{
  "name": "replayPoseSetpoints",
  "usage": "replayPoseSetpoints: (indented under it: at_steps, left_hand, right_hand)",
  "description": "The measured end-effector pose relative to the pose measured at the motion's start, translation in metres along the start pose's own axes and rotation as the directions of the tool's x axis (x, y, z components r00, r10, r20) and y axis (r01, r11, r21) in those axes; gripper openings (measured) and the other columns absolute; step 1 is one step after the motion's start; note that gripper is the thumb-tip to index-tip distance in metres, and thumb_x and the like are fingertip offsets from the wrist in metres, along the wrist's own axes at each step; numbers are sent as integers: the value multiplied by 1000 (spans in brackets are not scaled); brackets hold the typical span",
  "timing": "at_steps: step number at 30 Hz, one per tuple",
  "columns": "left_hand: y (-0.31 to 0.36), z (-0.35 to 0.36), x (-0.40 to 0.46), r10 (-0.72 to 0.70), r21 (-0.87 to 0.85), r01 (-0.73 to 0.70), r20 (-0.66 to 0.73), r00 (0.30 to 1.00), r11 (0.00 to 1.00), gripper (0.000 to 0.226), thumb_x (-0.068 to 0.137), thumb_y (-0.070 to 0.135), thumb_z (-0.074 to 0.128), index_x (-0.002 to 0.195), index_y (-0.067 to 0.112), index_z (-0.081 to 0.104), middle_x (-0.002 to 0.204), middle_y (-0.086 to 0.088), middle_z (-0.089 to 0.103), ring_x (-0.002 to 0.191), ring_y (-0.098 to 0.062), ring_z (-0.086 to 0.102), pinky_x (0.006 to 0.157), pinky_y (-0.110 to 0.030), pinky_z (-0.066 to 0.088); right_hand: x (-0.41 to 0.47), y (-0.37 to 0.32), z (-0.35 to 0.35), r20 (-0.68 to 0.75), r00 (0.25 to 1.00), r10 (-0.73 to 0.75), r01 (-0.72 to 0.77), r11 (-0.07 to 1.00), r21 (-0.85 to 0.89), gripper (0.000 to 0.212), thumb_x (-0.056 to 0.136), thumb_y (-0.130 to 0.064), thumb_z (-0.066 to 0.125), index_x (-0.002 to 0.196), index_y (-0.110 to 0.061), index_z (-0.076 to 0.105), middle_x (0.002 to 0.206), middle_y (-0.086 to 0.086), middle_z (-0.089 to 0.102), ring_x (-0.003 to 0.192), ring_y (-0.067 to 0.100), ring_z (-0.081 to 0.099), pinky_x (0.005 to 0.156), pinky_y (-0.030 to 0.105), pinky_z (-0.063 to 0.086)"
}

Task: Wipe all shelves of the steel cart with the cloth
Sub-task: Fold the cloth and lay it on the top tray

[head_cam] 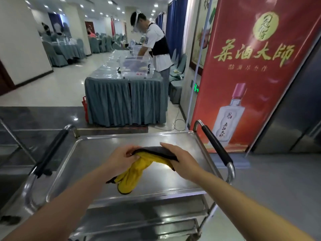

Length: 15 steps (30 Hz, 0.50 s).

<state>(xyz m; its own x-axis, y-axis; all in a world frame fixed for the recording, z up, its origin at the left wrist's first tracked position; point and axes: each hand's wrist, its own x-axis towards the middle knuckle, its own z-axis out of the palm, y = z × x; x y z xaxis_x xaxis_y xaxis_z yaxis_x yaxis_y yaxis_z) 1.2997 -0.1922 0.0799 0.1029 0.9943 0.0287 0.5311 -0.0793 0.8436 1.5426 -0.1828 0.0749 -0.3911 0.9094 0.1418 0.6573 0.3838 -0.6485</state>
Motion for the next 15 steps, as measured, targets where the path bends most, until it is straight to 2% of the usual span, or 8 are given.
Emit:
replayPoseSetpoints:
  at_steps: [2, 5, 7, 9, 10, 12, 15]
  left_hand:
    - [-5, 6, 8, -61, 57, 60, 20, 998, 997, 17, 86, 15, 68, 95, 30, 68, 90, 3, 70, 89, -18, 65, 82, -35, 52]
    - [-18, 11, 23, -140, 67, 135, 68, 988, 988, 8, 79, 15, 77, 81, 18, 70, 77, 0, 67, 74, -17, 62, 71, -28, 48]
    - [-31, 10, 39, -145, 157, 131, 82, 986, 979, 9, 78, 10, 77, 83, 10, 69, 78, -6, 64, 75, -16, 57, 71, -24, 42]
    - [-48, 6, 58, -132, 228, 111, 81, 988, 967, 11, 81, 3, 72, 92, 3, 70, 86, -12, 64, 81, -20, 57, 74, -24, 41]
    - [-58, 6, 67, -136, 251, 111, 84, 987, 962, 12, 83, -1, 68, 95, 2, 69, 89, -12, 63, 83, -21, 56, 75, -25, 41]
    - [-78, 9, 84, -188, 298, 146, 119, 975, 943, 13, 86, -6, 60, 85, 8, 62, 84, -11, 57, 82, -22, 52, 71, -28, 38]
    - [-106, 17, 116, -249, 259, 204, 153, 956, 944, 24, 92, -3, 50, 81, 18, 53, 84, -14, 53, 84, -27, 51, 78, -41, 43]
  right_hand:
    - [7, 18, -1, 19, 999, 27, -27, 1000, 5, 57, 93, -3, 50, 142, -32, 41, 132, -2, 55, 105, 13, 53, 88, 20, 43]
    - [21, 41, 0, 50, 998, 34, -33, 999, -19, 51, 93, -3, 50, 138, -28, 47, 133, -3, 55, 113, 14, 52, 92, 15, 38]
    - [33, 53, 2, 70, 997, 24, -21, 999, -30, 48, 93, -3, 50, 135, -26, 50, 130, -3, 56, 116, 15, 51, 94, 16, 37]
    - [47, 62, 7, 123, 992, 1, 6, 998, -55, 44, 94, -4, 49, 133, -25, 52, 127, -3, 56, 113, 15, 52, 96, 21, 40]
    - [54, 65, 11, 155, 988, -9, 19, 998, -68, 42, 95, -5, 48, 131, -26, 53, 125, -3, 57, 111, 16, 52, 95, 25, 41]
    - [71, 71, 20, 197, 980, -13, 27, 997, -68, 38, 95, -5, 47, 125, -27, 56, 121, -3, 58, 106, 18, 53, 92, 28, 44]
    - [101, 84, 30, 190, 981, 31, -24, 999, -38, 36, 95, -4, 47, 122, -25, 58, 117, -2, 59, 104, 16, 53, 89, 25, 43]
